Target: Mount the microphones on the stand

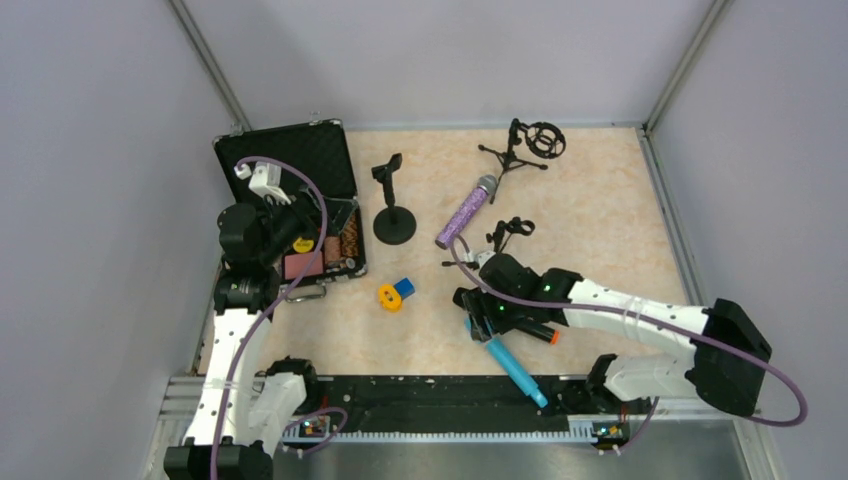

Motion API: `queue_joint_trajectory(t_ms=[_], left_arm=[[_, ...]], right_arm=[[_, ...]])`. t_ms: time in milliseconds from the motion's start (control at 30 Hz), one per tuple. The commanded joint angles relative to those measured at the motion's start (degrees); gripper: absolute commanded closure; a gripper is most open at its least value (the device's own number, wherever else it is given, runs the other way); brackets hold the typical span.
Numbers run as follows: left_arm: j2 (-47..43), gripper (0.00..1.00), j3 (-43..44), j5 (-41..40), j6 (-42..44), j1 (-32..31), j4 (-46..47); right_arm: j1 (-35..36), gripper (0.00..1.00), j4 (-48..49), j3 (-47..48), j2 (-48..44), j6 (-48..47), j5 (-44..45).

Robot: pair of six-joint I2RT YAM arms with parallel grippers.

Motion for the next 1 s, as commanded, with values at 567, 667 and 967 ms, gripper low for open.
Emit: queue_joint_trajectory(t_ms=[567,667,967], left_arm=[[-0.4,0.07,-0.3,0.2,-0.4,0.4,3.3],[-0.4,0.07,-0.4,0.2,-0.4,0.4,3.4],[-0.7,0.07,-0.4,0.5,-0.5,0.4,3.5]], right_arm=[[12.6,0.49,-3.1,7.8,22.8,0.3,15.2],[12.8,0.58,-2.4,8.2,23.9,0.3,13.7],[12.8,0.89,-1.1,9.7,24.5,-1.4,11.8]])
